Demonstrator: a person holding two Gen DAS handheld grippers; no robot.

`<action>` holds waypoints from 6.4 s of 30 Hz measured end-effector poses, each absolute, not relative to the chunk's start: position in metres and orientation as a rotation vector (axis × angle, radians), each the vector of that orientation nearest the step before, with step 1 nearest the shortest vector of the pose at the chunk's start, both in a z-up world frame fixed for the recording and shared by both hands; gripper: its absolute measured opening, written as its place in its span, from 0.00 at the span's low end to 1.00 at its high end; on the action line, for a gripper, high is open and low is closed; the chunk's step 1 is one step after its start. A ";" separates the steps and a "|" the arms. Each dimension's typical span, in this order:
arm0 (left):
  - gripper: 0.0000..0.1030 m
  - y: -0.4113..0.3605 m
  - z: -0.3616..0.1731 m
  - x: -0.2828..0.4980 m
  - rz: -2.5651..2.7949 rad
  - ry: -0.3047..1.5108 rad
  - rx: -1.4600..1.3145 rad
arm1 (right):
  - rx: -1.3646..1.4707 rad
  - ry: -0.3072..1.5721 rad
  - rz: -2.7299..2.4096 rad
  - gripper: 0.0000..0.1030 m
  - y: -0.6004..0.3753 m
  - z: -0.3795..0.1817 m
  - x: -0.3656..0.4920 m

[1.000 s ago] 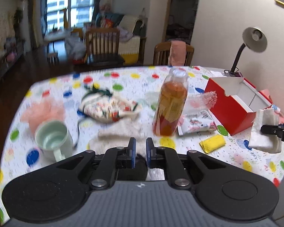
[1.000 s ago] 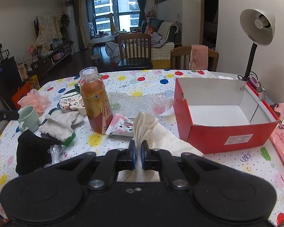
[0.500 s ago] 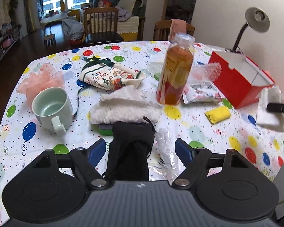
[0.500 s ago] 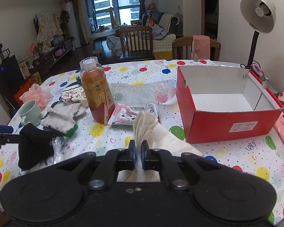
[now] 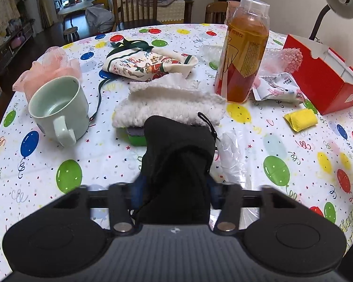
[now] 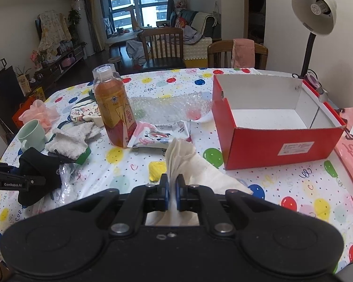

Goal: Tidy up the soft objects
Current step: 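Lift the white cloth with the right tool while the left tool carries the black mask toward the red box, then lower the white cloth into the red box while the left tool lowers the black mask in, then open the right gripper releasing the cloth while the left gripper releases the mask, then move the right tool to the yellow sponge while the left tool approaches the clear plastic bag, then grasp the clear plastic bag with the left gripper while the right gripper grasps the yellow sponge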

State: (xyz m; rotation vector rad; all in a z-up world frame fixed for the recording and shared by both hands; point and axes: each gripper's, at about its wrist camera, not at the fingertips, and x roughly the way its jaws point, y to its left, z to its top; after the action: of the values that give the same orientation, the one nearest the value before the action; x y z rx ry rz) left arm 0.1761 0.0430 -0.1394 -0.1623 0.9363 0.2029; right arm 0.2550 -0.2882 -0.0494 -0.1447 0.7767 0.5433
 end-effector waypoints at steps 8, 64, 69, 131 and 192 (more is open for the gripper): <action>0.13 0.047 -0.123 0.182 0.183 0.934 -0.183 | -0.133 0.784 0.539 0.05 -0.296 -0.046 0.268; 0.13 -0.236 -0.068 0.562 -0.206 0.963 -0.027 | -0.130 0.842 0.515 0.08 -0.394 -0.064 0.522; 0.13 -0.243 -0.092 0.580 -0.191 1.024 -0.021 | -0.108 0.920 0.495 0.10 -0.397 -0.082 0.530; 0.82 -0.133 0.036 0.353 -0.165 0.685 -0.053 | -0.095 0.658 0.682 0.74 -0.367 0.046 0.376; 1.00 -0.002 -0.146 0.194 -0.029 0.755 -0.050 | 0.001 1.109 0.004 0.87 -0.179 -0.149 0.383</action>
State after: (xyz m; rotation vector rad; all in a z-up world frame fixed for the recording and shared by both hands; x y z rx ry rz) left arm 0.1937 -0.0018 -0.1457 -0.0497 0.7547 -0.0294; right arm 0.3834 -0.1794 -0.1491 0.0013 1.1085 0.0042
